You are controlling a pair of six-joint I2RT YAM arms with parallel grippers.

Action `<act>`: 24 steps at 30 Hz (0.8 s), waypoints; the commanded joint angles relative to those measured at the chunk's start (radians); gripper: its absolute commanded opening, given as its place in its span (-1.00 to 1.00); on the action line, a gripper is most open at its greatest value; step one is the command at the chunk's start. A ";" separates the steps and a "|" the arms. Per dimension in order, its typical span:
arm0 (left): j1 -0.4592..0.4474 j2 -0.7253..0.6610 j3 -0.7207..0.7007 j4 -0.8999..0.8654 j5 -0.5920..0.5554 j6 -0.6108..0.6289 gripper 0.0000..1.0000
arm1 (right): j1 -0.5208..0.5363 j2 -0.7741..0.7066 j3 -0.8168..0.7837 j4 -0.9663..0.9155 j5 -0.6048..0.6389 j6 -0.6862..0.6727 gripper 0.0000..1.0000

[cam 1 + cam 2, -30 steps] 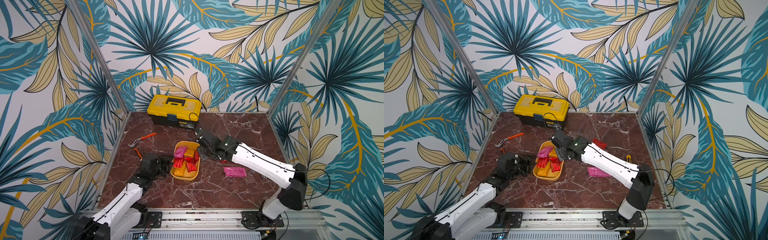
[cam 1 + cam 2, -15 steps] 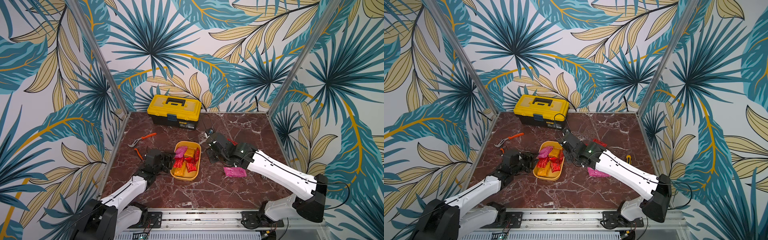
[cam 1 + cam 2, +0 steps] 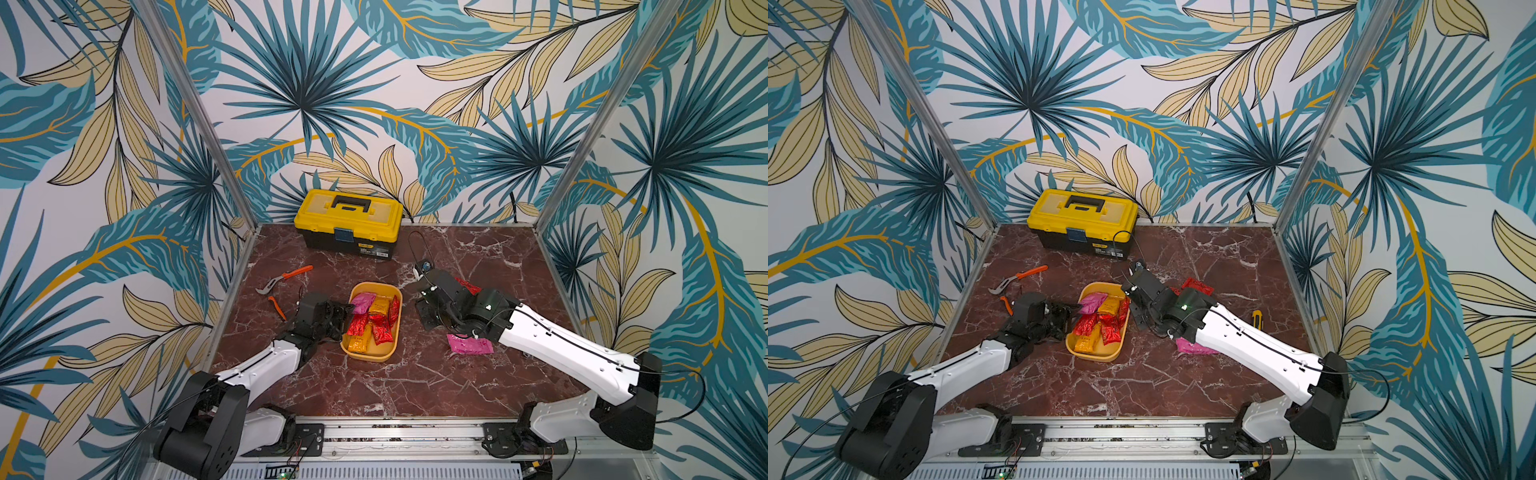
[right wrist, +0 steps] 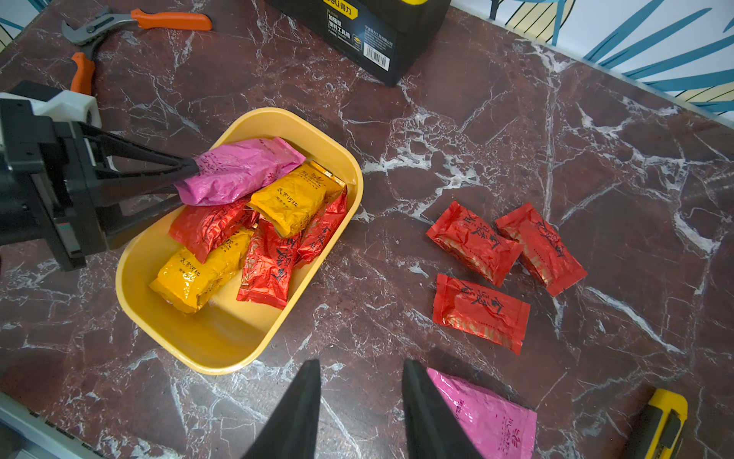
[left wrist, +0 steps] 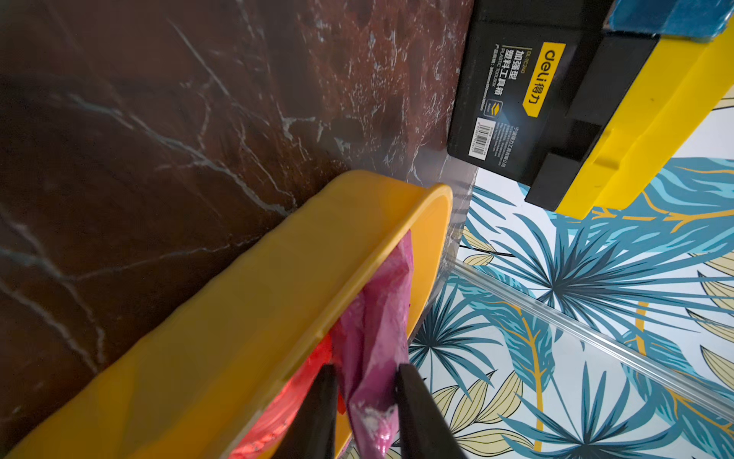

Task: Take the tea bags out of the storage box
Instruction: Pick up the tea bag from the storage box.

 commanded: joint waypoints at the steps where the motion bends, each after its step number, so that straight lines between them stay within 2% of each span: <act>1: -0.009 -0.004 0.034 0.023 0.001 0.010 -0.49 | -0.001 -0.014 -0.022 0.010 0.009 0.011 -0.20; 14: -0.051 -0.122 0.021 -0.060 -0.039 -0.002 -0.98 | -0.002 -0.004 -0.024 0.024 0.008 0.014 -0.20; 19: -0.066 -0.195 0.051 -0.144 -0.038 0.038 -1.00 | -0.003 -0.022 -0.036 0.024 0.027 0.011 -0.20; 24: -0.114 -0.167 0.196 -0.276 0.007 0.178 -1.00 | -0.037 -0.076 -0.069 0.025 0.037 0.007 -0.17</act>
